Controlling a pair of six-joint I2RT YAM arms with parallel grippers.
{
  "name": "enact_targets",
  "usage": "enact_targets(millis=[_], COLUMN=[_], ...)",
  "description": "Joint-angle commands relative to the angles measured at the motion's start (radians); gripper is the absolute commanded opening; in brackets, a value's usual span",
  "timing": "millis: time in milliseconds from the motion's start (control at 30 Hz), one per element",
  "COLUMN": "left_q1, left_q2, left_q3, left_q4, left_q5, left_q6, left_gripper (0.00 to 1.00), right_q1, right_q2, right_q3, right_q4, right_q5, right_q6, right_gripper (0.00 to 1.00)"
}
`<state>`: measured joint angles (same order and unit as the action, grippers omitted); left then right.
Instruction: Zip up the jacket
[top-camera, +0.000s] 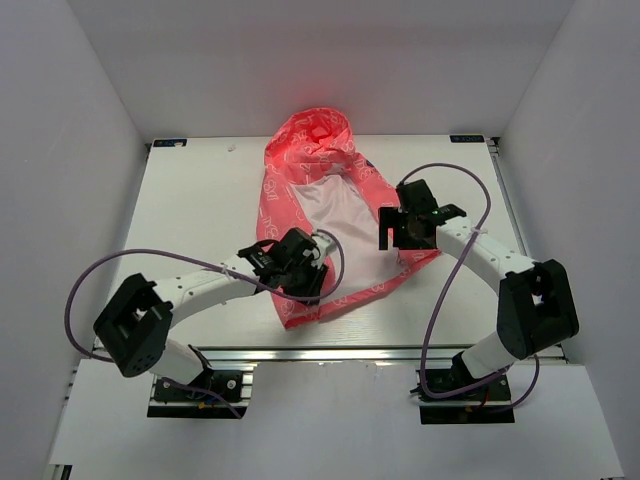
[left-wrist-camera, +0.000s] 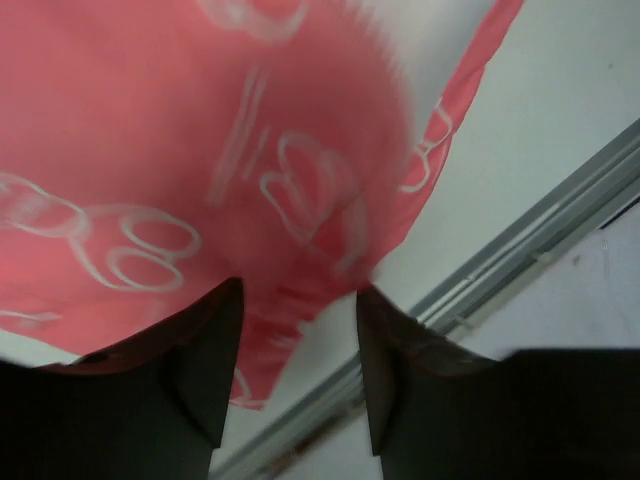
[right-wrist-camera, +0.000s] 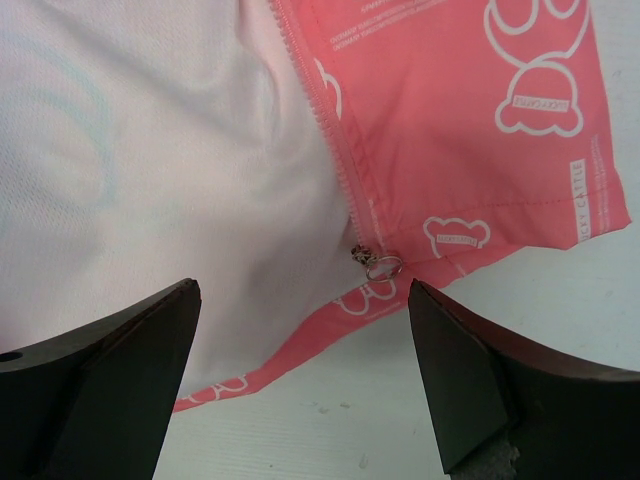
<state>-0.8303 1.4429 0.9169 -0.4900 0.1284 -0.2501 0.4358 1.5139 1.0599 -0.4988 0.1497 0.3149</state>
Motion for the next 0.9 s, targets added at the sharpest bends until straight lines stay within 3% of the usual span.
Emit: enact_targets(millis=[0,67,133,533,700,800,867], left_q1=[0.002,0.002,0.002,0.043,0.235,0.272,0.278], left_q2=[0.013,0.030,0.028,-0.133,0.081,0.233,0.299], left_q3=[-0.029,-0.004,0.005,0.036,0.007,0.039,0.083], left_q4=[0.019,-0.008,-0.015,0.091,0.333,0.413,0.416], left_q5=[0.155,0.149,0.140,0.123,0.259,0.284,0.283], left_q6=[-0.003,-0.012,-0.018,-0.201,-0.342,-0.359,-0.353], left_gripper=[0.64,0.78,0.98,0.98,0.98,0.92,0.82], right_q1=[-0.006,-0.005,-0.006,-0.008,-0.011,-0.017,-0.016], right_q2=[0.008,0.008,-0.001,-0.014,0.054,0.112,0.135], right_q3=[-0.005,0.003,0.006,-0.017,-0.018,-0.014,-0.021], right_q4=[0.029,0.035,0.039,0.074,0.140,0.173,0.209], right_q5=[-0.033,-0.050,-0.061,-0.010,-0.047,-0.058,-0.082], right_q6=[0.006,-0.011,-0.033,-0.099,-0.082,-0.082,-0.082], right_gripper=[0.89,0.89,0.89,0.89,0.89,0.89,0.89])
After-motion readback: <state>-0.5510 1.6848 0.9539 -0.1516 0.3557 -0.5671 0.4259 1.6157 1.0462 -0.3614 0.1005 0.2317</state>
